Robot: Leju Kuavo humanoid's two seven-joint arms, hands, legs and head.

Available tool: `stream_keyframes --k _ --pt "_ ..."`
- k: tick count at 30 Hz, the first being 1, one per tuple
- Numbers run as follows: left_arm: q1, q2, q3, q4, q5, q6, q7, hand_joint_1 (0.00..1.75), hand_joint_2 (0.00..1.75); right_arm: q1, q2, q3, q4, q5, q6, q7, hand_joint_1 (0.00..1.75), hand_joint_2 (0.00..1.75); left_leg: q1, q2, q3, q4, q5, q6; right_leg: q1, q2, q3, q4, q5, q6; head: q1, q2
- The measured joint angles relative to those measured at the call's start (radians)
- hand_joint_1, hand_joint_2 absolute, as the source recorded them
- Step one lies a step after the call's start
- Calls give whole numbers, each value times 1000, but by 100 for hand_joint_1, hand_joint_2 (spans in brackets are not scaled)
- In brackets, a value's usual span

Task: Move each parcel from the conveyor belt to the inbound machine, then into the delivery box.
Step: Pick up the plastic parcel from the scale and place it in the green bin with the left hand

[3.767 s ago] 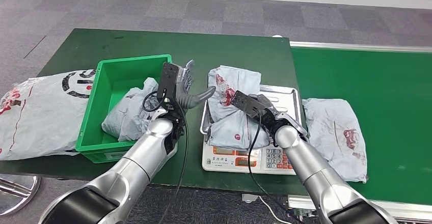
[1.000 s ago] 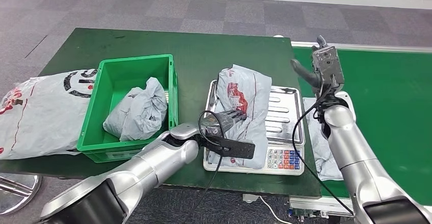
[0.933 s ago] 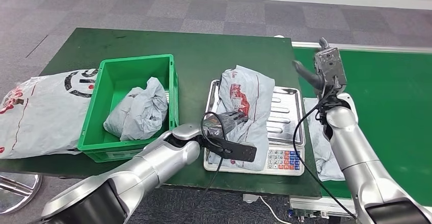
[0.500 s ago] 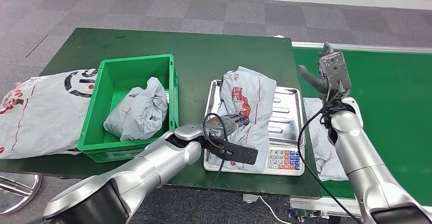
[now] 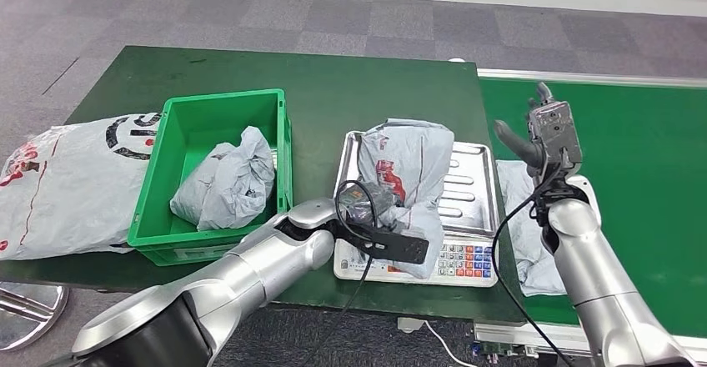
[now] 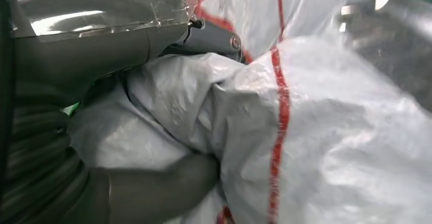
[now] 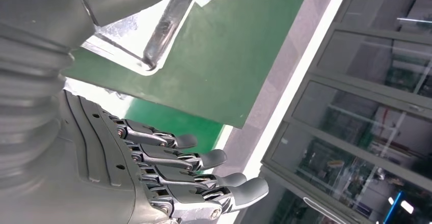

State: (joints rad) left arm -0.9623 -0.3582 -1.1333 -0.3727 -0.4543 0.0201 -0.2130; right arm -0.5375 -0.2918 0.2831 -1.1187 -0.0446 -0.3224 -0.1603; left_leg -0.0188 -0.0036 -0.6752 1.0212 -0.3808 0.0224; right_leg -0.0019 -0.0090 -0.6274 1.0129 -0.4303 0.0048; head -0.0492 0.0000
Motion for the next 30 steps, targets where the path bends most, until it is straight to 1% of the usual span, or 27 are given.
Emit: stream_keyframes --k 4,7,10,14,21,24,28,30 --pt "-4 3 63 -34 68 80 -26 175 175 7 0 -8 -15 10 6 4 0 175 0 0 0 0 1 1 0 0 0 0 0 0 0 0" --pt "-7 11 125 -79 98 92 -44 175 175 8 -1 -8 -16 10 16 3 0 175 0 0 0 0 1 1 0 0 0 0 1 0 0 0" --pt "-12 23 174 -126 90 95 -51 175 175 8 -1 -8 -15 10 18 -3 0 175 0 0 0 0 1 1 0 0 0 0 1 0 0 0" --pt "-17 34 211 -162 61 126 -51 175 175 6 2 -8 -13 12 18 -5 0 175 0 0 -1 0 1 1 0 0 0 0 0 0 0 0" --pt "-21 48 258 -181 45 180 -52 175 175 2 9 -8 -11 14 15 -5 0 175 0 -1 -1 0 1 1 0 0 0 0 0 1 0 0" --pt "-32 57 270 -182 8 234 -22 175 175 0 13 -8 -11 15 15 -5 0 175 0 0 -1 0 1 1 0 0 0 0 0 0 0 0" --pt "-77 81 280 -161 -95 371 53 175 175 -11 24 -8 -6 29 10 0 0 175 0 0 -1 0 1 0 0 0 0 0 1 0 0 0" --pt "-95 92 287 -147 -114 393 59 175 175 -16 29 -8 -6 33 10 2 0 175 0 -1 -1 0 2 0 0 -1 0 0 1 0 0 0"
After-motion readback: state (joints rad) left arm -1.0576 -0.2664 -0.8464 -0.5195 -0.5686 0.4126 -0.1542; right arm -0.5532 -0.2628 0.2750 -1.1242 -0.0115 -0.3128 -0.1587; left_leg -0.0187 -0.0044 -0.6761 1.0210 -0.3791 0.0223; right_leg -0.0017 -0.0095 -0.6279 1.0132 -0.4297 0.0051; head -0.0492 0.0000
